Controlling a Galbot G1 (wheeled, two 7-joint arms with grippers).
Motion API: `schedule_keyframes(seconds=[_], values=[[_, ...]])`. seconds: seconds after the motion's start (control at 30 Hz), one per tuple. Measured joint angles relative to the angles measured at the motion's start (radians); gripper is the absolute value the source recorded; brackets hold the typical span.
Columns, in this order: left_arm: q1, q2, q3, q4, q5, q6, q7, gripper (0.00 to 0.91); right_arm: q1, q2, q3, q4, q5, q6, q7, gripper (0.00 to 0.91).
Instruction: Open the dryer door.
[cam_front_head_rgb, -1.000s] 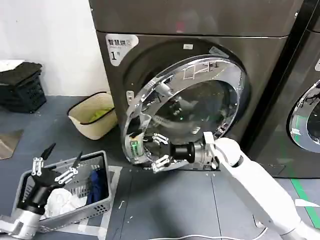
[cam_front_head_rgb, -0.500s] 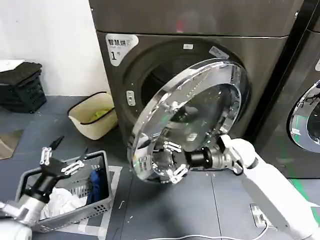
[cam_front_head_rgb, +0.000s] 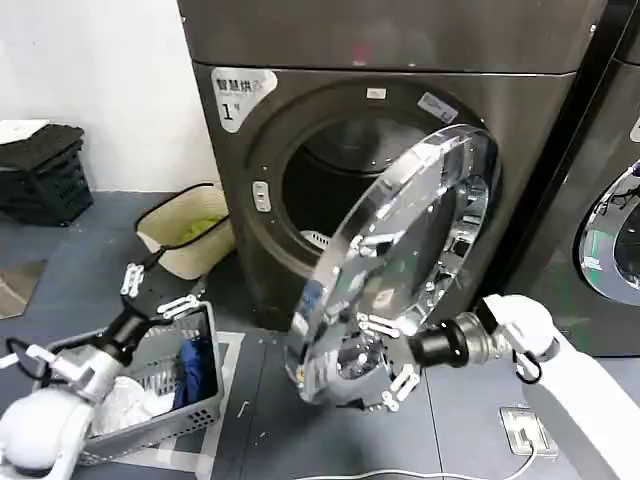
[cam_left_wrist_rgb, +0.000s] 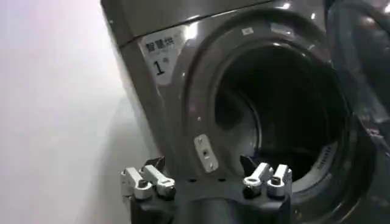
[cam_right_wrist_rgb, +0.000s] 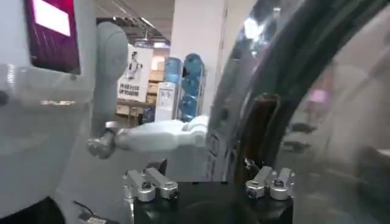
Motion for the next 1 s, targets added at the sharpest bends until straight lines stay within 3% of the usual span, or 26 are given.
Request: schedule_keyframes(seconds=[0.23,0.6,0.83,1.0], values=[[-0.080,0.004,0.072,0.013,-0.021,0.006,0.018,0.907,-0.113,-0.034,0.140,-0.029,0.074,0.029,0.055,0.907],[-0.172,-0.038,0.254,0.030,0.012,0.004,0.028,0.907,-0.305,-0.067,0.377,-0.079,0.076,0.074,0.056,0.907],[-0.212,-0.058,0.366,0.038,0.009,-0.011,0.035,0.907,-0.546,-0.013,0.633,-0.029,0.095,0.106,0.086,0.907],[-0.232,-0.058,0.433,0.044,0.002,-0.028,0.043,0.907,-0.720,0.071,0.826,0.019,0.108,0.179,0.139,0.907]])
